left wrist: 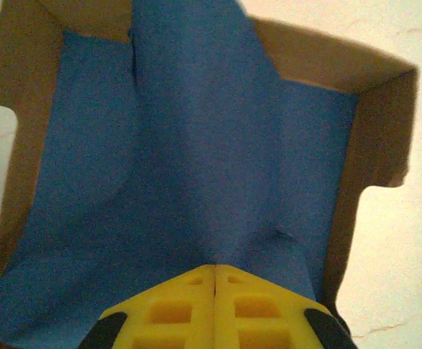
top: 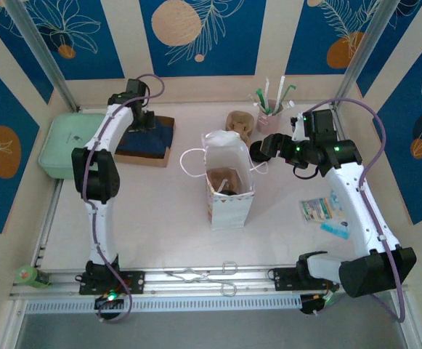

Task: Pack the takeout coffee

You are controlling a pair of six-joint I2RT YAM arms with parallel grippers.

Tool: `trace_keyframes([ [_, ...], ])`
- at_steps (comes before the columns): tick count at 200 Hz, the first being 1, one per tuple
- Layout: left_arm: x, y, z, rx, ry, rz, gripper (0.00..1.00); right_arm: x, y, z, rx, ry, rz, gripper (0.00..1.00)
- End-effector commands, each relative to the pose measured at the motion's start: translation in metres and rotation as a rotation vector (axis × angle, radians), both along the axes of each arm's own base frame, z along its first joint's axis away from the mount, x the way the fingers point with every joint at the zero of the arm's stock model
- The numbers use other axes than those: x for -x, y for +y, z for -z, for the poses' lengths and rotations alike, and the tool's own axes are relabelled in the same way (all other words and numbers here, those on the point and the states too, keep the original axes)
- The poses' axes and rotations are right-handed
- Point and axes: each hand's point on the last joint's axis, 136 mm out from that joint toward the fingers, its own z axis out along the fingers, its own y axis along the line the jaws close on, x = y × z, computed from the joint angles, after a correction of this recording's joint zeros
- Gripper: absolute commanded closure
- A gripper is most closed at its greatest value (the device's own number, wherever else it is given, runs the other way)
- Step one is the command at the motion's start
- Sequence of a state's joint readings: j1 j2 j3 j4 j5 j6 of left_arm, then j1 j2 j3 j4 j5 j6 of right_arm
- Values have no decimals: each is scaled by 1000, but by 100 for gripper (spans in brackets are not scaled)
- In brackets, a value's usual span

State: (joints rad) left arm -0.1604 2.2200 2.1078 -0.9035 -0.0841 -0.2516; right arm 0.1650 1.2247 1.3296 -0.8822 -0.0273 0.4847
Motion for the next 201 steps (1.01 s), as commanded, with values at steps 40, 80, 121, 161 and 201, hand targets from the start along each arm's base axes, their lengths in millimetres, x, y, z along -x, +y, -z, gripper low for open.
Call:
trace_keyframes([
  [40,8,0,-41,-18,-52,24,100,6,1,-6,-23,-11,-5,19],
  [80,10,3,-60,-32,-86,27,100,7,2,-7,-30,-11,-6,19],
  [121,13,4,-78,-31,-119,34,100,6,3,-9,-35,-15,-7,19],
  [161,16,5,-85,-57,-102,53,100,6,3,-11,-39,-16,-7,19],
  [201,33,7,-102,-78,-106,57,100,7,6,-12,-44,-14,-14,19],
])
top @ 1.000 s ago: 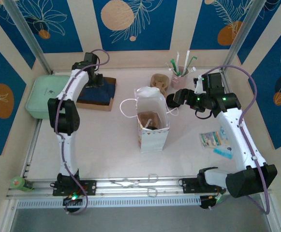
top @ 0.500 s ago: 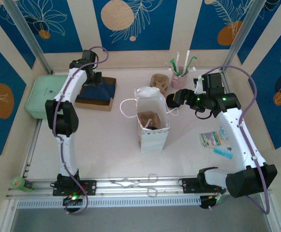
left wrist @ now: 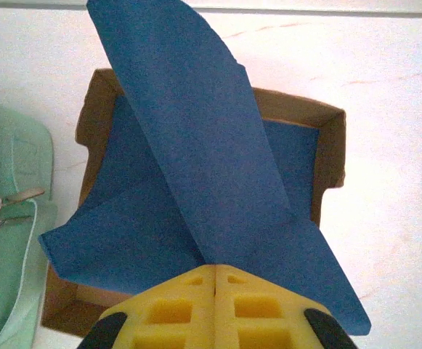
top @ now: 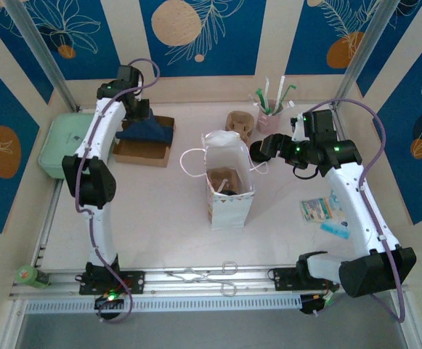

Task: Pack the takeout coffee

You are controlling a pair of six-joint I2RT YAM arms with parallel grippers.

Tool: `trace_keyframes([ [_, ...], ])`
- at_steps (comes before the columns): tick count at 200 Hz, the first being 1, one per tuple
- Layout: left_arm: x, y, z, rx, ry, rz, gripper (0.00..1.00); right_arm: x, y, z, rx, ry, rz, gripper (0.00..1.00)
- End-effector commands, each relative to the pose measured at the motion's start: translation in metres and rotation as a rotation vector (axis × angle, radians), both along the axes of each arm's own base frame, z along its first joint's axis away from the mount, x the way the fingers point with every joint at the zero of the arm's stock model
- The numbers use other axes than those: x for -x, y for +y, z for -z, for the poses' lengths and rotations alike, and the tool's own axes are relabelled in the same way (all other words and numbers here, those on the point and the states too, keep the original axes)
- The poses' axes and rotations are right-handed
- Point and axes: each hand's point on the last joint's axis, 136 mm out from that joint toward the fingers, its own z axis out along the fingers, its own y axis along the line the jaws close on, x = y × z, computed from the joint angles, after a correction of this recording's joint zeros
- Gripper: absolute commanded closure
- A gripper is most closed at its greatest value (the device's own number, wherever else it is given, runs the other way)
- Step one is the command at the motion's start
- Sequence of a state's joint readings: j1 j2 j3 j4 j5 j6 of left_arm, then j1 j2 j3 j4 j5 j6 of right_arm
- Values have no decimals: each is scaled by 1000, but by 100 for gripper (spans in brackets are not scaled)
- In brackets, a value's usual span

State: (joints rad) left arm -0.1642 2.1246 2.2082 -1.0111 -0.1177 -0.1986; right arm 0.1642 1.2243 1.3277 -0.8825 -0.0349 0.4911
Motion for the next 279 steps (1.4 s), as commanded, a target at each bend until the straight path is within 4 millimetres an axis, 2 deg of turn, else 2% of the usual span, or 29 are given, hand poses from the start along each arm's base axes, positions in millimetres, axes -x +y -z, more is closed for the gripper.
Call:
trace_keyframes([
  [1,21,1,-29,-40,-12,22,100,6,5,-12,-35,-20,-14,19],
  [104,86,7,-64,-96,-18,51,100,13,8,-20,-38,-37,-28,19],
  [157,112,4,-64,-104,0,84,100,17,10,-19,-38,-38,-29,19],
  [173,111,0,-55,-93,15,100,100,17,11,-18,-38,-38,-32,19],
  [220,104,-9,3,-110,150,129,100,18,11,-17,-32,-35,-31,19],
  [279,79,-7,40,-173,231,130,100,15,11,-15,-31,-32,-31,19],
])
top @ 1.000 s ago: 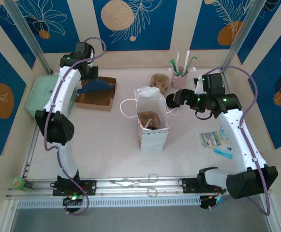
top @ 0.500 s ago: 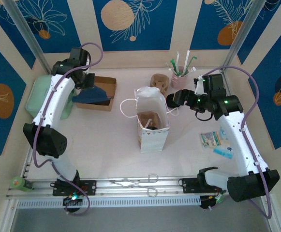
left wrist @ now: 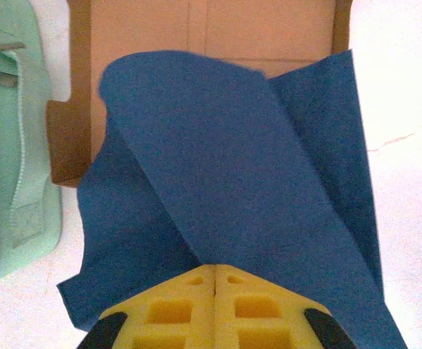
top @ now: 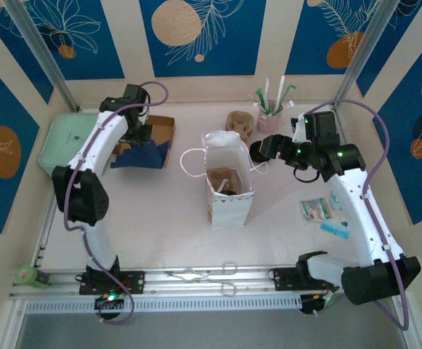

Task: Pack the takeout coffee

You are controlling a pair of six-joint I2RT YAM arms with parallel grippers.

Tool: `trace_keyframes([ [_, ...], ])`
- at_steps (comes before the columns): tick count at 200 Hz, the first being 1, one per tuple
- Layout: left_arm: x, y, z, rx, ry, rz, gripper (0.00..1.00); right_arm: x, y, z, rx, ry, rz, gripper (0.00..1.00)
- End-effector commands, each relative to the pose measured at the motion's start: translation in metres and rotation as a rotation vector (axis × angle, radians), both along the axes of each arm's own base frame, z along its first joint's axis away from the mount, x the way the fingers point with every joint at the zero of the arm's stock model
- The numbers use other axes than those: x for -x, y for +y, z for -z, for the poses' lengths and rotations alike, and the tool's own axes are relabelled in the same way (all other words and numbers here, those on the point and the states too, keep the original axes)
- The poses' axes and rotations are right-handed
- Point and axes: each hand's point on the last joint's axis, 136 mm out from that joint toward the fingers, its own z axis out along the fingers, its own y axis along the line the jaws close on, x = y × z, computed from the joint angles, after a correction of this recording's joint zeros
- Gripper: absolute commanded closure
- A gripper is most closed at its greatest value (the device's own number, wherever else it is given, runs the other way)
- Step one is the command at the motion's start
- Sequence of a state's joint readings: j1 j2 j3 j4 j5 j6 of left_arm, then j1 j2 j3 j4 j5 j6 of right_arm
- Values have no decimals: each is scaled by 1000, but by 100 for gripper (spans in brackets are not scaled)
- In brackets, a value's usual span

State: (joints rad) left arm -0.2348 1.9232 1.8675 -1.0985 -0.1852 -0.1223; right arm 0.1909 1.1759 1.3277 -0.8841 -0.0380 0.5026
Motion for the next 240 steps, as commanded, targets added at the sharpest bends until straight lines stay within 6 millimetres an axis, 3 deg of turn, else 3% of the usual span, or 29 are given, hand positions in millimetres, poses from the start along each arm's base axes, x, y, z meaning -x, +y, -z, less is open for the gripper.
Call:
trace_keyframes([
  [1,-12,-2,8,-35,20,22,100,4,4,0,-13,8,-11,19],
  [38,-20,-2,4,-40,4,0,97,3,4,0,-11,8,-14,19],
  [53,-22,-4,3,-29,-9,0,74,3,4,2,-6,12,-13,19],
  [76,-19,-4,15,-26,31,-2,48,3,4,2,-9,13,-13,19],
  [97,-13,1,16,-37,25,-25,40,2,4,1,-10,9,-17,19],
  [132,-7,6,-25,14,-113,-62,19,0,3,1,-7,7,-20,19],
  [169,8,7,-51,87,-155,-88,14,-4,6,0,-18,8,-25,19],
  [187,23,12,-44,158,-169,-132,9,-3,6,0,-18,6,-26,19],
  [240,85,26,-5,374,-157,-264,8,-3,2,7,-4,9,-33,17],
])
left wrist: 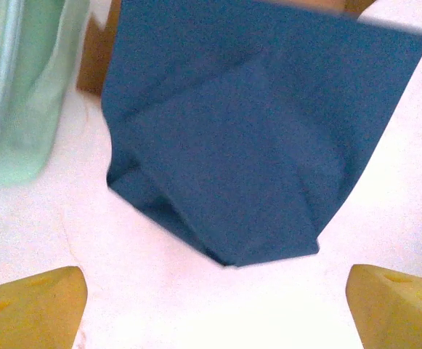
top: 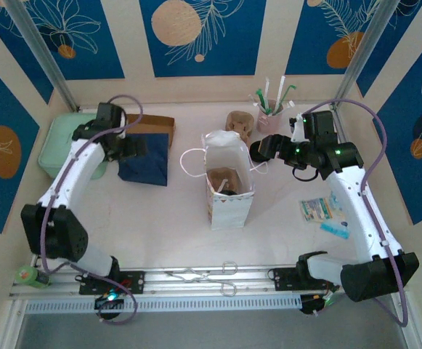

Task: Pack the takeout coffee

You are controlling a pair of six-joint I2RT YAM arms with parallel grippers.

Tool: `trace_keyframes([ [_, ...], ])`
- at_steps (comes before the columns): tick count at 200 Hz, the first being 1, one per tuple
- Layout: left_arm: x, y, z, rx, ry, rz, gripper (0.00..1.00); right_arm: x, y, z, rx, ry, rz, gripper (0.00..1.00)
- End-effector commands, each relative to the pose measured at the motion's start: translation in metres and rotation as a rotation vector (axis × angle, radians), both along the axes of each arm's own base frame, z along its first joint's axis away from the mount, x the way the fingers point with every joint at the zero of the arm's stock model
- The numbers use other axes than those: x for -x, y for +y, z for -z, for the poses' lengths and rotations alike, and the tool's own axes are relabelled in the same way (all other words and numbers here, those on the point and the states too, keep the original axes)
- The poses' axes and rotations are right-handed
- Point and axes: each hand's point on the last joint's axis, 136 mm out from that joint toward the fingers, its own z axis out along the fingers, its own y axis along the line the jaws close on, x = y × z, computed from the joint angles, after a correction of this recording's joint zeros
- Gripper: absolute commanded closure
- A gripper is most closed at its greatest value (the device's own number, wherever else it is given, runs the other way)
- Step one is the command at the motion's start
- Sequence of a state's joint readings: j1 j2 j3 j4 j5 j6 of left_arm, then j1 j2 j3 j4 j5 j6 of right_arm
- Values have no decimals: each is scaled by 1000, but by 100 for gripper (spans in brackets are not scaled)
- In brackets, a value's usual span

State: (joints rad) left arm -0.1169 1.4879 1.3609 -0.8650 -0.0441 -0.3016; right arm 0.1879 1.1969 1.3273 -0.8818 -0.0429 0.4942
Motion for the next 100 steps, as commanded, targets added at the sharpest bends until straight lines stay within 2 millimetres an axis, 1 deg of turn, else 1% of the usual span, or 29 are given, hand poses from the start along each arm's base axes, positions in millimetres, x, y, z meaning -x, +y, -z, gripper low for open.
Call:
trace_keyframes([
  [1,17,-9,8,147,-31,-34,8,1,2,2,-10,-5,-26,17],
  [9,26,-11,11,170,-29,-41,7,1,2,4,-13,-4,-27,17],
  [14,32,-15,17,191,-20,-34,7,0,2,4,-15,-5,-28,16],
  [20,39,-20,21,218,-15,-24,0,0,2,6,-20,-4,-28,16],
  [27,46,-25,26,232,-11,-14,0,-1,3,7,-26,-2,-30,15],
  [41,56,-33,35,191,-21,11,0,-1,6,10,-38,2,-34,14],
  [52,60,-41,39,137,-35,33,0,-2,8,11,-46,3,-36,14],
  [62,60,-48,43,79,-37,54,0,-3,9,11,-50,4,-37,13],
  [72,56,-51,47,19,-29,56,0,-3,10,10,-49,4,-38,13],
  [100,37,-58,63,-133,14,52,0,0,8,6,-36,-6,-33,12],
])
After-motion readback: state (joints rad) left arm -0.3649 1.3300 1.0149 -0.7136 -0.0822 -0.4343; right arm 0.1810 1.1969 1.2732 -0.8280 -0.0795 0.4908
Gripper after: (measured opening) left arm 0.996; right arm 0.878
